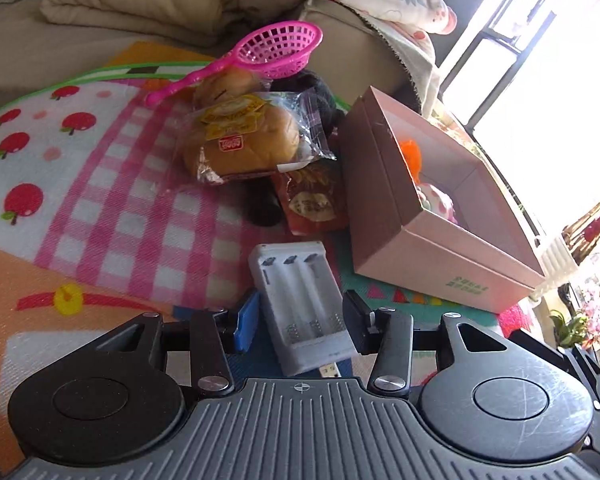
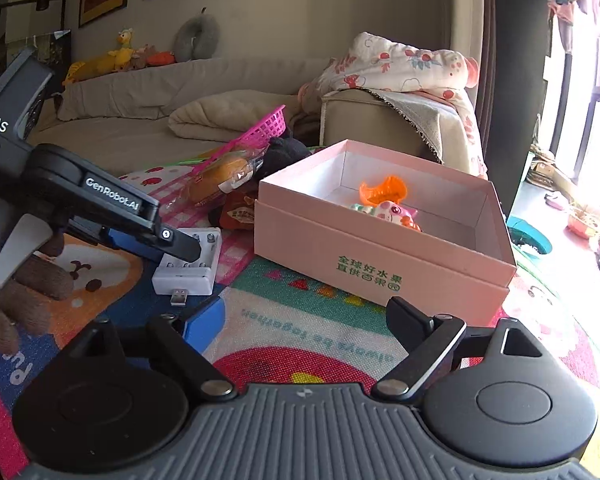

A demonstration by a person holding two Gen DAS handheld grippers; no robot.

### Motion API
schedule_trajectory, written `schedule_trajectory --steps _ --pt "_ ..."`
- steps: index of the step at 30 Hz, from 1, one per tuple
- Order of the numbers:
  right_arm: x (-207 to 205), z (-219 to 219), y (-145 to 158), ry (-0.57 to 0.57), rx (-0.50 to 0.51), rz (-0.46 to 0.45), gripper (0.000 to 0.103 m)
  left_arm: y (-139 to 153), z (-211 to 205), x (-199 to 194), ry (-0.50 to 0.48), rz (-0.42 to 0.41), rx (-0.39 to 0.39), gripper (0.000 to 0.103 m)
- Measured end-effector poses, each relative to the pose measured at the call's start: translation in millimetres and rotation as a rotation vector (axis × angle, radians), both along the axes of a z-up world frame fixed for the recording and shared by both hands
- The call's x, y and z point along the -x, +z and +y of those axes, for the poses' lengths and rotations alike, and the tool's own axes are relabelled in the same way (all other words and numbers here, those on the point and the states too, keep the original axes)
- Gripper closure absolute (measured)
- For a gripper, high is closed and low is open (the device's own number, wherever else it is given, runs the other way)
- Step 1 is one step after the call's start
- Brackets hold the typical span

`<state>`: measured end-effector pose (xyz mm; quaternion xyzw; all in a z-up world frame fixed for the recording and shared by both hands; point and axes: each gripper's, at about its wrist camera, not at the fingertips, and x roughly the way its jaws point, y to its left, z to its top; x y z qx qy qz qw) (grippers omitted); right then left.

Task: Organize objects
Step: 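Grasp the white battery charger with the left tool and lift it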

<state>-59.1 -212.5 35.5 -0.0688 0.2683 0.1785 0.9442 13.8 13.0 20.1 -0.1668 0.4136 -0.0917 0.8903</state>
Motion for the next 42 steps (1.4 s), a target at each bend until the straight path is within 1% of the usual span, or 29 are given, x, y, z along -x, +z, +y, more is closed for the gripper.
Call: schedule_trajectory --steps 3,4,6,9,12,13,14,18,21,23,25,28,29,30,31,34,35,37,39,40,42 --pt "3 -5 -4 -0.018 -0.012 -0.006 0.013 1 -16 -7 0.008 -0.012 -0.060 0.052" --pt "4 -5 -4 -0.017 -0.017 -0.016 0.013 1 -22 -10 0.001 -0.020 -0.090 0.052" --pt "6 -4 -4 -0.024 -0.016 -0.030 0.003 0 -33 -9 -0.022 -0.056 -0.158 0.048" --pt "9 -4 -4 -0.036 -0.012 -0.042 0.002 -3 -50 -4 -0.079 -0.101 -0.272 0.043" --pt "9 -6 -3 -0.048 -0.025 -0.045 0.000 -5 -64 3 -0.120 -0.128 -0.376 0.044" --pt "8 -7 -3 -0.050 -0.029 -0.040 0.000 -6 -68 5 -0.123 -0.133 -0.393 0.045" --pt "7 -8 -4 -0.053 -0.031 -0.032 0.000 -5 -70 6 -0.124 -0.132 -0.395 0.046" --pt "1 -9 -5 -0.074 -0.034 0.000 0.000 -5 -71 3 -0.124 -0.131 -0.388 0.044" --pt "2 -8 -6 -0.076 -0.034 0.002 0.000 -6 -69 3 -0.134 -0.139 -0.389 0.043" --pt "1 -8 -7 -0.079 -0.034 0.005 0.000 -6 -67 4 -0.148 -0.150 -0.386 0.045" --pt "0 -8 -7 -0.085 -0.035 0.011 0.000 -6 -62 7 -0.174 -0.161 -0.383 0.049" --pt "-1 -9 -8 -0.088 -0.038 0.019 0.000 -5 -47 17 -0.189 -0.165 -0.395 0.061" --pt "-1 -10 -8 -0.088 -0.039 0.020 0.000 -4 -39 21 -0.189 -0.169 -0.394 0.072" --pt "-1 -10 -8 -0.087 -0.038 0.022 0.000 -4 -33 24 -0.182 -0.166 -0.399 0.080" --pt "-2 -9 -8 -0.087 -0.036 0.025 0.000 -3 -26 28 -0.167 -0.163 -0.416 0.082" --pt "-4 -8 -9 -0.084 -0.027 0.037 0.000 -3 -2 35 -0.126 -0.160 -0.462 0.081" --pt "-5 -7 -9 -0.083 -0.023 0.042 0.000 -2 5 36 -0.115 -0.158 -0.463 0.081" --pt "-6 -5 -10 -0.084 -0.013 0.055 0.000 -2 18 37 -0.100 -0.152 -0.448 0.081" --pt "-8 -4 -11 -0.087 -0.005 0.066 0.000 -2 29 38 -0.086 -0.151 -0.409 0.082" --pt "-9 -4 -12 -0.089 -0.001 0.071 0.000 -3 32 38 -0.080 -0.153 -0.394 0.082" --pt "-11 -3 -13 -0.092 0.005 0.078 0.000 -4 31 38 -0.064 -0.160 -0.389 0.082"
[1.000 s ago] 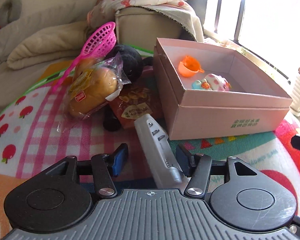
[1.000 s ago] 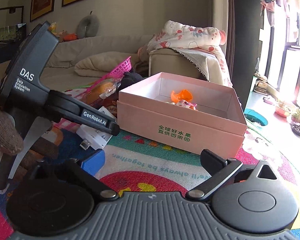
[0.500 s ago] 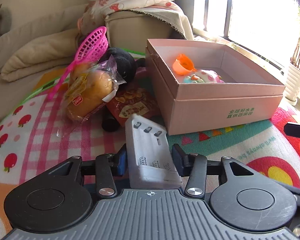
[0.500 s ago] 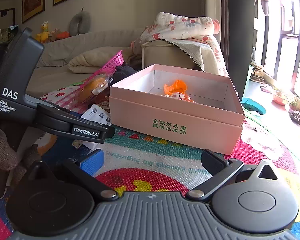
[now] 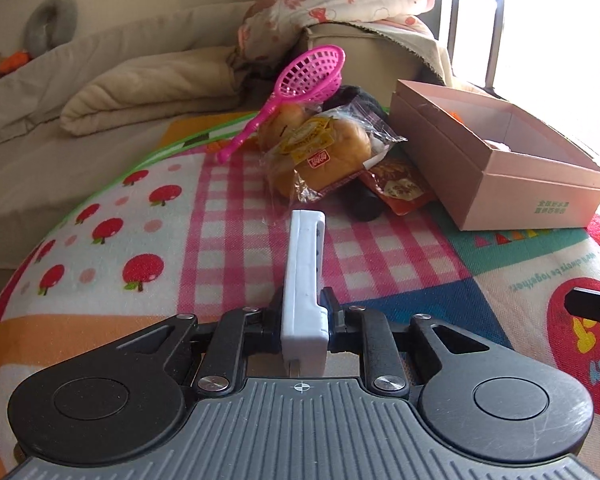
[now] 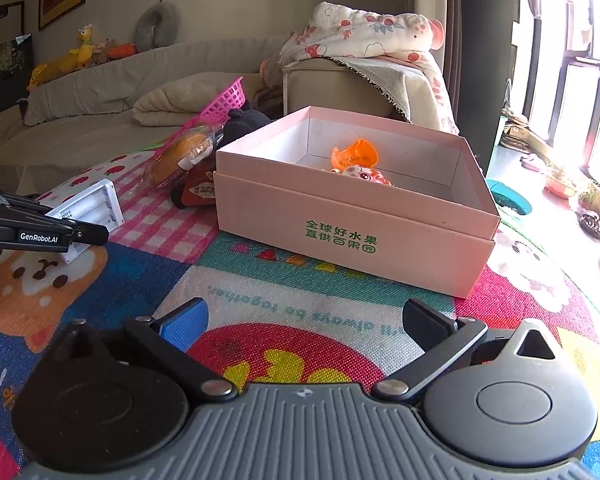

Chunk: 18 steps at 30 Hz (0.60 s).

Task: Organize objects
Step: 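Grasp the white battery charger with the left tool and lift it, then grasp the bagged bread bun with the right tool while the left tool holds the charger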

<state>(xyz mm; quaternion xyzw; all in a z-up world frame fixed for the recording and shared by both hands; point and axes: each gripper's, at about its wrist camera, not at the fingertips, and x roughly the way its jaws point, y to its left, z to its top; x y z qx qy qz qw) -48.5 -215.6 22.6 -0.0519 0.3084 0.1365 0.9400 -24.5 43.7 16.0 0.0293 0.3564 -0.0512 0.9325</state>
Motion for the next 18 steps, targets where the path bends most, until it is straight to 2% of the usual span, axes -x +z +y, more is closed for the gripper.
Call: schedule_trajectory --steps 3,5,8,11,13,14,15,16,17,18 --pt "-2 0 -1 -0.006 0.005 0.009 0.000 -1 -6 2 0.003 -0.015 -0.020 0.083" --pt "-3 0 -2 -0.009 0.006 0.017 0.000 0 -4 -1 0.020 0.002 0.018 0.082" --pt "-4 -1 -3 -0.009 0.003 0.024 0.000 2 -1 -5 0.000 0.037 0.096 0.064" --pt "-4 -1 -3 -0.009 -0.003 0.026 0.000 1 -13 -6 -0.031 0.038 0.046 0.053" --pt "-4 -1 -3 -0.010 -0.004 0.027 0.000 0 -17 -8 -0.028 0.033 0.031 0.052" --pt "-4 -1 -2 -0.013 0.000 0.023 0.000 1 -16 -9 -0.022 0.037 0.043 0.053" --pt "-3 0 -2 -0.014 0.003 0.017 0.000 2 -12 -11 -0.011 0.040 0.063 0.059" --pt "-2 1 -1 -0.014 0.011 0.006 0.000 4 -7 -12 0.002 0.041 0.087 0.066" --pt "0 4 1 -0.011 0.022 -0.011 0.000 6 -1 -11 0.013 0.036 0.103 0.082" --pt "1 7 3 -0.003 0.032 -0.027 0.000 8 5 -10 0.021 0.024 0.114 0.083"
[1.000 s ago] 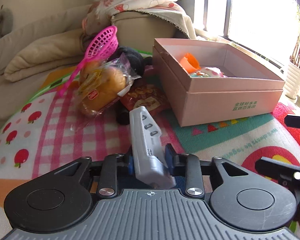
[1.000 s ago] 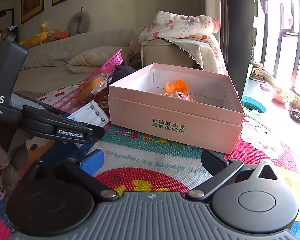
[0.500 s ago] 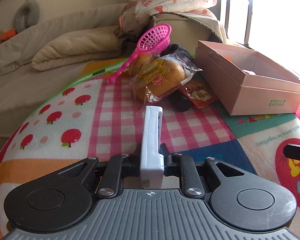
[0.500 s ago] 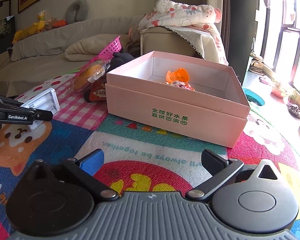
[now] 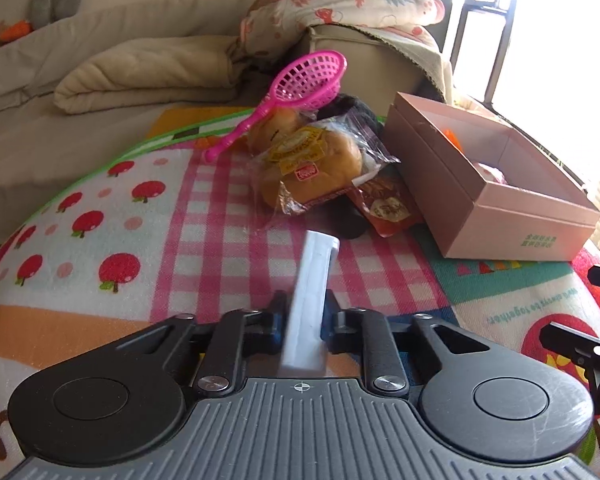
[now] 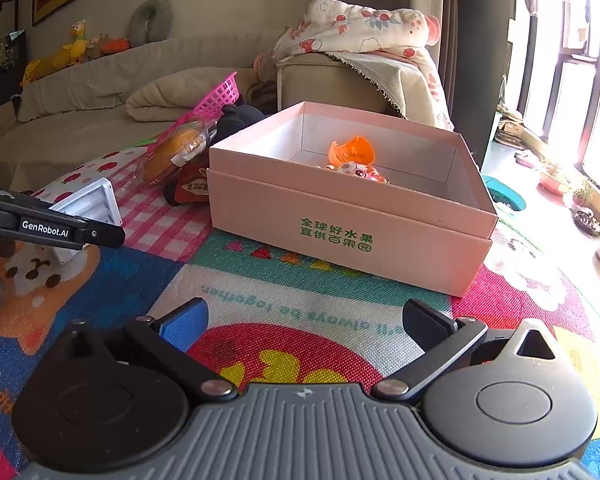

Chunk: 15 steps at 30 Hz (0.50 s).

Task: Organize objects
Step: 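Grasp the bagged bread bun with the right tool while the left tool holds the charger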

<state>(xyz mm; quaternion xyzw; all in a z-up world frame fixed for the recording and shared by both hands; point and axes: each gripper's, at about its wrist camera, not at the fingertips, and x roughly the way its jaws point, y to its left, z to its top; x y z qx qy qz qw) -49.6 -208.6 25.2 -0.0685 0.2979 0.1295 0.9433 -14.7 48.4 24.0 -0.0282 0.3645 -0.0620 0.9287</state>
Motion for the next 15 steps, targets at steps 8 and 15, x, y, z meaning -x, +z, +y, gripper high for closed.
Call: schedule_trajectory --steps 8,15 --pt "-16 89 42 0.244 0.169 -0.189 0.000 10 55 24 0.030 -0.080 0.098 0.087" --pt "-119 170 65 0.283 0.121 -0.059 0.000 0 92 29 0.072 -0.049 0.163 0.087"
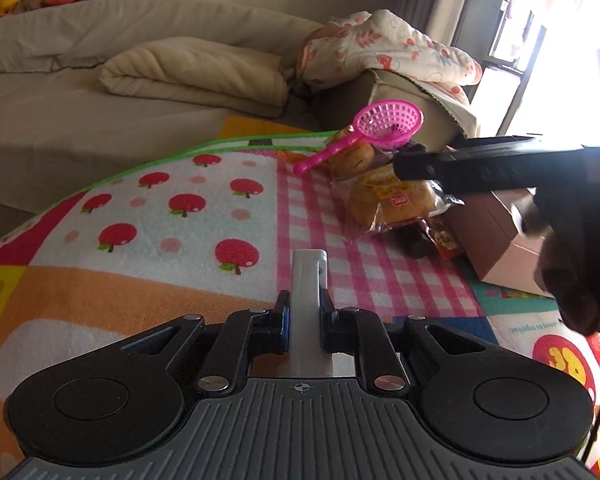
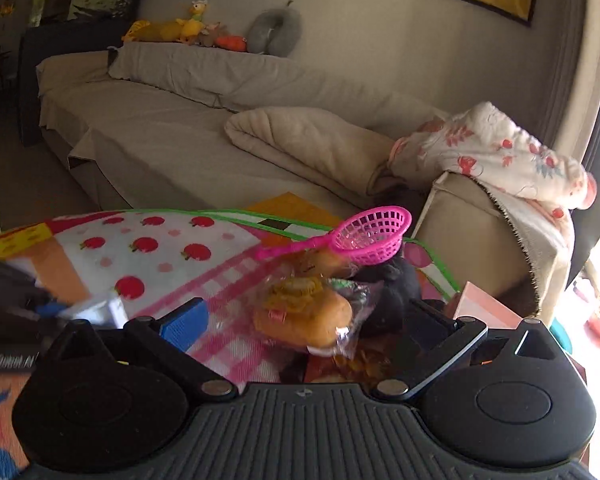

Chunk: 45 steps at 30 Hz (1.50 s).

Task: Organize objects
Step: 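Grasp the bagged bread bun with the right tool while the left tool holds the charger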

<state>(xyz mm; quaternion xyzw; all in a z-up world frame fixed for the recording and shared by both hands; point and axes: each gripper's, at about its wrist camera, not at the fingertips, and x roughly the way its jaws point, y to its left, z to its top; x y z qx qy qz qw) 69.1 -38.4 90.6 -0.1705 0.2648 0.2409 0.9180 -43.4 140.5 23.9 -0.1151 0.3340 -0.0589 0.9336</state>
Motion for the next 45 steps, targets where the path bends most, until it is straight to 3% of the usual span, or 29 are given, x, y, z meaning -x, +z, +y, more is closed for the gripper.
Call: schedule_trajectory --steps 1,2,3,6,8,11,15,19,21,22,25,26,27,30,33,35,36,38,40,41,42,43,44,45 --pt "-18 7 -1 -0.041 -0.004 0.015 0.000 -2 3 0 0.008 0.004 0.005 0.087" --pt "-30 12 -3 -0.072 0.002 0.023 0.008 -3 6 0 0.010 0.005 0.015 0.087" --pt "-38 15 -6 -0.088 0.015 0.036 0.021 -4 9 -1 0.007 0.005 0.029 0.087" --pt "-41 14 -18 -0.078 0.009 0.143 0.045 -5 15 -3 -0.007 0.007 0.050 0.086" --pt "-25 9 -23 -0.034 -0.008 0.220 0.045 -5 16 -5 -0.019 0.004 0.051 0.086" --pt "13 8 -24 0.131 -0.008 0.308 0.045 -6 18 -5 -0.027 0.002 0.061 0.086" --pt "56 15 -18 0.258 0.086 0.144 0.034 -9 20 -3 -0.022 0.005 0.068 0.084" --pt "32 27 -15 0.243 0.061 0.067 0.027 -10 21 -1 -0.016 0.013 0.064 0.083" --pt "16 37 -24 0.264 0.067 0.012 0.015 -9 21 0 -0.012 0.022 0.064 0.083" --pt "5 43 -31 0.258 0.082 0.013 0.012 -9 21 1 -0.010 0.028 0.062 0.083" --pt "-24 54 -49 0.217 0.083 0.143 0.012 -6 21 3 -0.004 0.048 0.054 0.083" --pt "-25 51 -49 0.213 0.040 0.197 0.018 -5 20 4 -0.003 0.052 0.047 0.083" --pt "-22 47 -47 0.225 0.010 0.236 0.037 -4 20 6 -0.002 0.053 0.040 0.083" --pt "7 23 -35 0.241 -0.047 0.287 0.051 -4 16 10 -0.004 0.063 0.030 0.085" --pt "41 -10 -25 0.215 -0.073 0.320 0.057 -2 8 15 -0.029 0.073 0.030 0.086" --pt "66 -37 -19 0.196 -0.084 0.335 0.082 0 -2 21 -0.058 0.077 0.019 0.087" --pt "77 -51 -17 0.185 -0.098 0.345 0.089 1 -9 24 -0.077 0.079 0.017 0.087" --pt "99 -79 -12 0.171 -0.121 0.342 0.092 3 -20 30 -0.113 0.083 0.018 0.088" --pt "119 -97 -11 0.156 -0.087 0.278 0.092 5 -30 34 -0.136 0.086 0.014 0.088" --pt "129 -102 -11 0.144 -0.055 0.226 0.085 5 -35 36 -0.140 0.086 0.010 0.088" --pt "136 -104 -11 0.139 -0.033 0.191 0.063 6 -38 36 -0.138 0.085 0.006 0.088" --pt "140 -105 -12 0.145 -0.015 0.145 0.048 8 -41 37 -0.133 0.084 0.002 0.088" --pt "142 -103 -13 0.156 -0.015 0.120 0.025 9 -42 37 -0.129 0.084 -0.002 0.088" --pt "141 -100 -14 0.162 -0.025 0.120 0.018 11 -44 37 -0.121 0.083 -0.007 0.088"
